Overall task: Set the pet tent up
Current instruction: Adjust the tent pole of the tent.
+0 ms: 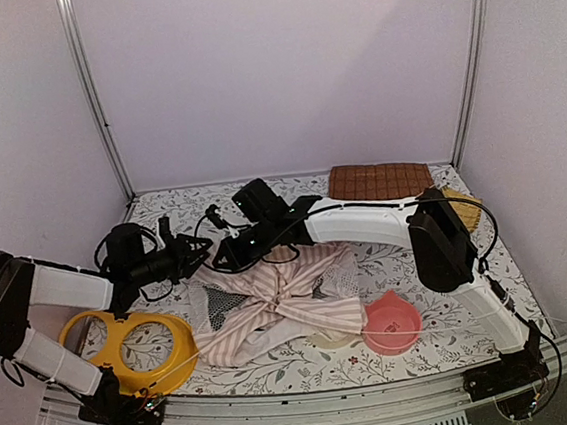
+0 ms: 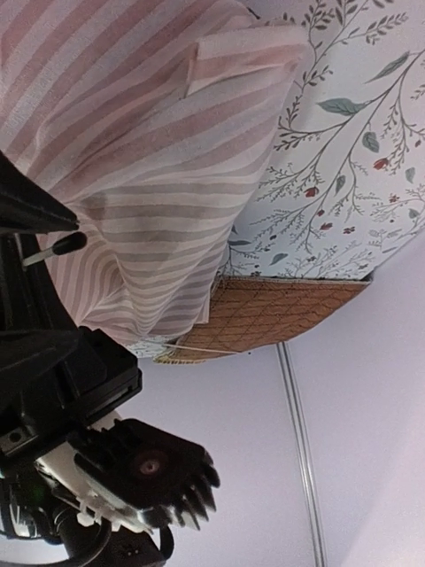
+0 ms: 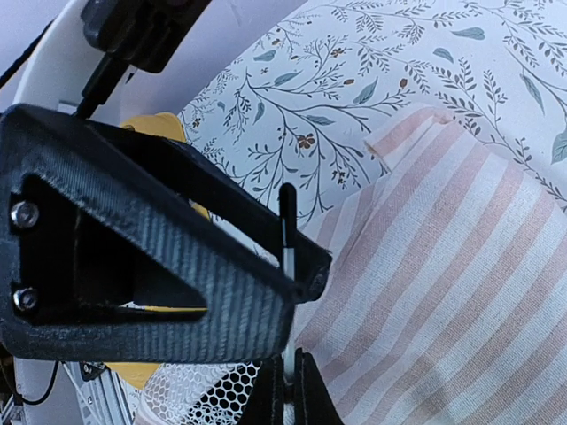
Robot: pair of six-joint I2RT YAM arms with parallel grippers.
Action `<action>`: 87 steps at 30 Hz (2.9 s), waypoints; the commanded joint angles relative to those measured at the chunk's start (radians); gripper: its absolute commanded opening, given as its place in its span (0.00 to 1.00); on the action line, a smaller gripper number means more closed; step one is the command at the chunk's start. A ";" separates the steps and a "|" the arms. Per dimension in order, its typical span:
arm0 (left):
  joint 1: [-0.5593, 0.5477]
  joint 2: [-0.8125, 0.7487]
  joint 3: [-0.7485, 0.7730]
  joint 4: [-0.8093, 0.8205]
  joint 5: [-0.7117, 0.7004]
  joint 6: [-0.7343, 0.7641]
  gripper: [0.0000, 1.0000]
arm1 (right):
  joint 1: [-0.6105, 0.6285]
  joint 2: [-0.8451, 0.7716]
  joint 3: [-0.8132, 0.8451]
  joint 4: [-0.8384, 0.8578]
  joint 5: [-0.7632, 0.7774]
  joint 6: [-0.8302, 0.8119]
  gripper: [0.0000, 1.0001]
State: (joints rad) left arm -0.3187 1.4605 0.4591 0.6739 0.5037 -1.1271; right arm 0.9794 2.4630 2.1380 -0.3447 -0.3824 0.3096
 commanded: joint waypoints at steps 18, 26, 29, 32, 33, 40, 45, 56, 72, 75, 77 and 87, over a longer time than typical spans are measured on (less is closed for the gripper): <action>0.190 0.003 0.040 -0.194 -0.002 0.194 0.35 | -0.009 0.057 0.015 -0.015 -0.001 -0.006 0.00; 0.169 0.039 0.021 -0.031 0.058 0.122 0.33 | -0.033 0.089 0.040 0.027 -0.018 -0.007 0.00; 0.140 0.020 0.024 -0.011 0.070 0.126 0.33 | -0.035 0.098 0.052 0.044 -0.013 -0.021 0.00; 0.111 0.035 0.054 -0.040 0.069 0.141 0.35 | -0.036 0.118 0.089 0.044 -0.010 -0.043 0.00; 0.105 0.045 0.062 -0.044 0.067 0.141 0.35 | -0.036 0.123 0.101 0.044 -0.009 -0.049 0.00; 0.068 0.102 0.088 -0.004 0.065 0.123 0.35 | -0.036 0.128 0.115 0.034 0.000 -0.064 0.00; 0.051 0.145 0.119 -0.004 0.058 0.117 0.23 | -0.036 0.131 0.115 0.030 -0.007 -0.066 0.00; 0.138 0.173 0.181 -0.035 0.033 0.097 0.00 | -0.035 0.069 0.015 0.022 0.002 -0.073 0.18; 0.227 0.145 0.182 -0.021 0.128 0.079 0.00 | -0.035 -0.069 0.028 -0.009 0.138 -0.139 0.71; 0.219 0.142 0.190 0.008 0.158 0.039 0.00 | -0.035 -0.102 0.027 0.011 0.220 -0.179 0.96; 0.197 0.131 0.198 0.022 0.167 0.012 0.00 | -0.037 -0.104 0.026 0.027 0.232 -0.202 0.99; 0.126 0.040 0.190 0.032 0.119 -0.086 0.00 | -0.048 -0.157 0.041 -0.099 0.218 -0.266 0.93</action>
State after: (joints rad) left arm -0.1902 1.5459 0.6353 0.6647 0.6384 -1.1671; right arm 0.9466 2.3833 2.1555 -0.3470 -0.1661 0.0792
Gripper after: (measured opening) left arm 0.008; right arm 0.944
